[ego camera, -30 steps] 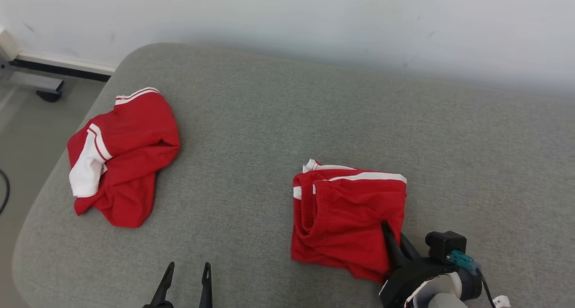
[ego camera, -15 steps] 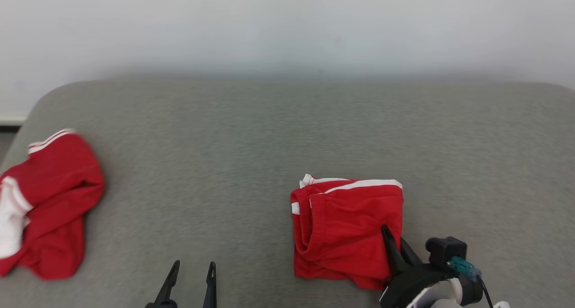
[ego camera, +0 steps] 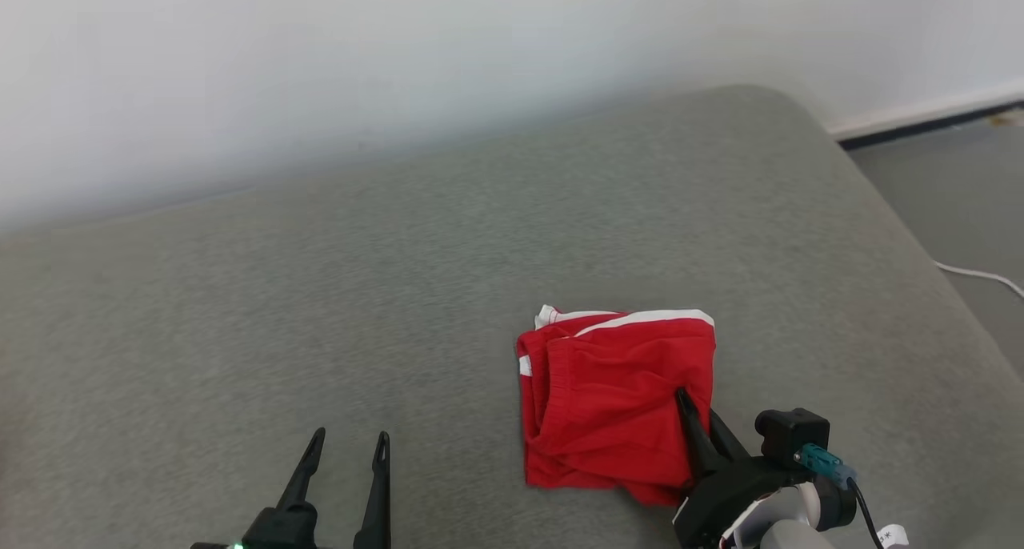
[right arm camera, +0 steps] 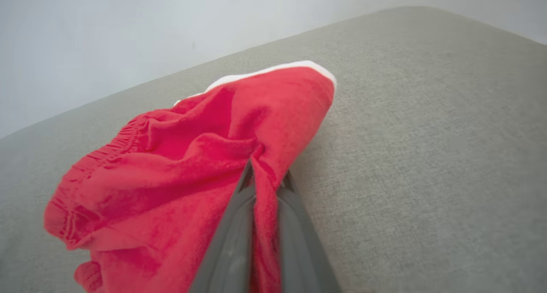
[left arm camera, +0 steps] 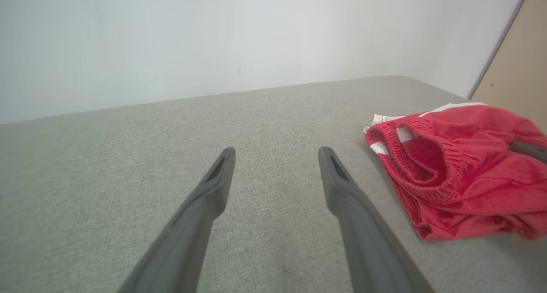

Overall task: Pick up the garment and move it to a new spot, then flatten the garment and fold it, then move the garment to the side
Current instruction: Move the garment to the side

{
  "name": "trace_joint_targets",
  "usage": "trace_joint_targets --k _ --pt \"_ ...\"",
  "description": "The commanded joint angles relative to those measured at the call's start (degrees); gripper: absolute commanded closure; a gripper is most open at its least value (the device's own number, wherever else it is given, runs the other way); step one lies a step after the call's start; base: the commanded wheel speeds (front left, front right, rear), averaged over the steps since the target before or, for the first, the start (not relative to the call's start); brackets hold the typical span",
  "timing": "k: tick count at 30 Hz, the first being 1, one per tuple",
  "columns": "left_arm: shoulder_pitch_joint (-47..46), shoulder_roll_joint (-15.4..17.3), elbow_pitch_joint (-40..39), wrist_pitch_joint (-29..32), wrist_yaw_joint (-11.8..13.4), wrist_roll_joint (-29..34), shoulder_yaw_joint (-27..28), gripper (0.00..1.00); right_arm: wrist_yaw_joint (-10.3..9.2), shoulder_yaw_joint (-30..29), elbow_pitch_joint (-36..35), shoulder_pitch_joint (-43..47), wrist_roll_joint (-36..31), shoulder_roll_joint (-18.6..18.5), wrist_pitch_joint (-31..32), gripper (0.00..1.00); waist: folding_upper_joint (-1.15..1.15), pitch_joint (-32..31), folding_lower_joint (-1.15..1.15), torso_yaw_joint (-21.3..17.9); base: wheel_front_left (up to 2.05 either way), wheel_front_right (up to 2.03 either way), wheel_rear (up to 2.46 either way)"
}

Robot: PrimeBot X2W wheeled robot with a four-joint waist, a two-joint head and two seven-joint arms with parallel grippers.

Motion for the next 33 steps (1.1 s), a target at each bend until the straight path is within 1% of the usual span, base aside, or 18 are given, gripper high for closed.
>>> trace_joint_targets --k 1,5,9,12,14,18,23,26,27,30,33 --pt "-0.31 0.03 -0.16 -0.18 -0.01 0.21 0.07 0.00 -0.12 0.04 0.05 -0.46 0.25 0.01 -0.02 1.00 -0.01 0.80 0.00 -6.94 0.00 0.00 0.00" --pt "-1.03 0.05 -0.04 -0.18 -0.27 0.55 -0.05 0.00 -0.12 0.79 -0.28 -1.51 0.32 0.41 -0.02 1.00 -0.01 2.12 0.00 -10.55 0.00 0.00 0.00" --pt "-1.98 0.08 0.23 -0.18 -0.27 0.49 0.04 0.00 -0.12 2.08 -0.93 -3.14 -0.19 0.47 -0.02 1.00 -0.01 4.12 0.00 -13.06 0.00 0.00 0.00" --pt "-3.10 0.11 0.63 -0.18 -0.83 1.63 -0.11 0.00 -0.12 4.44 -1.55 -5.19 -0.77 -0.15 -0.02 1.00 -0.01 6.35 0.00 -13.79 0.00 0.00 0.00" --pt "-4.25 0.10 0.73 -0.18 -0.97 2.33 -0.44 0.00 -0.12 5.88 -1.32 -6.78 -1.11 -1.26 -0.02 1.00 -0.01 7.72 0.00 -13.40 0.00 0.00 0.00" --pt "-6.19 0.10 1.05 -0.18 -1.41 2.20 -0.61 0.00 -0.12 8.00 0.45 -11.24 -2.45 -4.10 -0.02 1.00 -0.01 10.49 0.00 -11.31 0.00 0.00 0.00" --pt "-8.43 0.16 0.71 -0.18 -2.00 4.09 -1.06 0.00 -0.13 6.93 4.53 -17.70 -4.70 -8.49 -0.02 1.00 -0.01 14.31 0.00 -6.26 0.00 0.00 0.00" --pt "-9.68 0.31 0.38 -0.18 -2.21 5.31 -1.31 0.00 -0.12 4.90 7.62 -21.91 -6.24 -11.40 -0.02 1.00 -0.01 16.72 0.00 -2.62 0.00 0.00 0.00" --pt "-10.23 0.55 0.01 -0.18 -2.24 5.90 -1.23 0.00 -0.12 3.04 9.84 -24.88 -7.65 -13.56 -0.03 1.00 -0.01 18.15 0.00 -0.33 0.00 0.00 0.00" --pt "-11.06 0.68 -0.72 -0.18 -1.90 6.48 -1.11 0.00 -0.13 0.78 12.67 -28.60 -10.52 -17.36 -0.01 1.00 -0.01 20.11 0.00 2.74 0.00 0.00 0.00" --pt "-11.47 0.95 -1.70 -0.18 -1.68 6.74 -0.98 0.00 -0.13 -3.29 15.82 -31.64 -12.85 -21.35 -0.01 1.00 -0.01 21.76 0.00 5.28 0.00 0.00 0.00"
